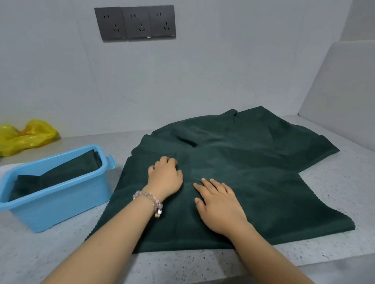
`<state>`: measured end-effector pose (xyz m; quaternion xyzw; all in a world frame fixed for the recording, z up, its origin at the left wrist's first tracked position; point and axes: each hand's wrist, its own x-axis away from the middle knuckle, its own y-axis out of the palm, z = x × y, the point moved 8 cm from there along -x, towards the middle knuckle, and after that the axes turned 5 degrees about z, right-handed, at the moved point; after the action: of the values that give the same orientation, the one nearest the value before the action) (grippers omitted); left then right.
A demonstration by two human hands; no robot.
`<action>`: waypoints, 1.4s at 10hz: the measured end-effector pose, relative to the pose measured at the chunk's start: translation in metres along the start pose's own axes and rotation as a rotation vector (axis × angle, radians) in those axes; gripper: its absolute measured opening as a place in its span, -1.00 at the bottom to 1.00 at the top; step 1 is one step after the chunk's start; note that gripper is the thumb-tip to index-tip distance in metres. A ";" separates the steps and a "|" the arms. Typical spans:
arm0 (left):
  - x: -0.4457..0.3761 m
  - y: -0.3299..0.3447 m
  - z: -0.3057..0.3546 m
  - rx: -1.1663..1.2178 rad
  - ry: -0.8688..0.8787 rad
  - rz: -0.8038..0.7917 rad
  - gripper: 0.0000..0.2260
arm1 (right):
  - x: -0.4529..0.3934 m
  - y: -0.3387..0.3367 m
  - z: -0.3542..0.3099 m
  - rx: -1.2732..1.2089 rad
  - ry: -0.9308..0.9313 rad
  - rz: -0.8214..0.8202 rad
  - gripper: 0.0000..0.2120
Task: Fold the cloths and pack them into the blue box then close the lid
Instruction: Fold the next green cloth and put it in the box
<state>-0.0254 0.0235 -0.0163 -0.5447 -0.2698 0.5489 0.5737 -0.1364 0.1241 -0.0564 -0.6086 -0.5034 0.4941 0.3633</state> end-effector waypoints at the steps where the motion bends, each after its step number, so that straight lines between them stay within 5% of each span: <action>1: -0.022 0.020 0.001 -0.007 0.034 -0.074 -0.61 | 0.000 0.000 0.001 -0.004 0.001 0.025 -0.53; 3: -0.054 0.046 -0.015 0.019 0.010 -0.131 -0.53 | 0.000 -0.002 -0.001 -0.023 -0.001 0.066 -0.53; 5: -0.067 0.039 -0.017 -0.022 0.000 -0.020 -0.57 | 0.003 0.001 0.001 -0.011 0.002 0.067 -0.53; 7: -0.057 -0.005 0.002 0.101 0.156 0.231 -0.80 | 0.004 -0.015 0.000 -0.047 0.004 0.175 -0.46; 9: -0.001 -0.052 0.024 0.047 0.371 0.372 -0.79 | 0.014 -0.048 -0.005 -0.094 0.047 0.402 -0.42; 10: 0.035 -0.069 0.026 0.057 0.416 0.353 -0.79 | 0.029 -0.081 -0.011 0.057 0.056 0.609 -0.40; 11: 0.069 -0.079 0.023 0.111 0.411 0.296 -0.80 | 0.044 -0.102 -0.015 0.178 -0.067 0.753 -0.60; 12: 0.102 -0.074 0.018 0.189 0.404 0.205 -0.80 | 0.063 -0.106 -0.013 0.126 -0.205 0.776 -0.83; 14: 0.136 -0.049 0.007 0.242 0.364 0.055 -0.78 | 0.092 -0.085 -0.014 0.083 -0.295 0.612 -0.85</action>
<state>0.0188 0.1607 -0.0083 -0.5692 -0.0790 0.4852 0.6591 -0.1442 0.2332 0.0054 -0.6383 -0.3239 0.6829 0.1459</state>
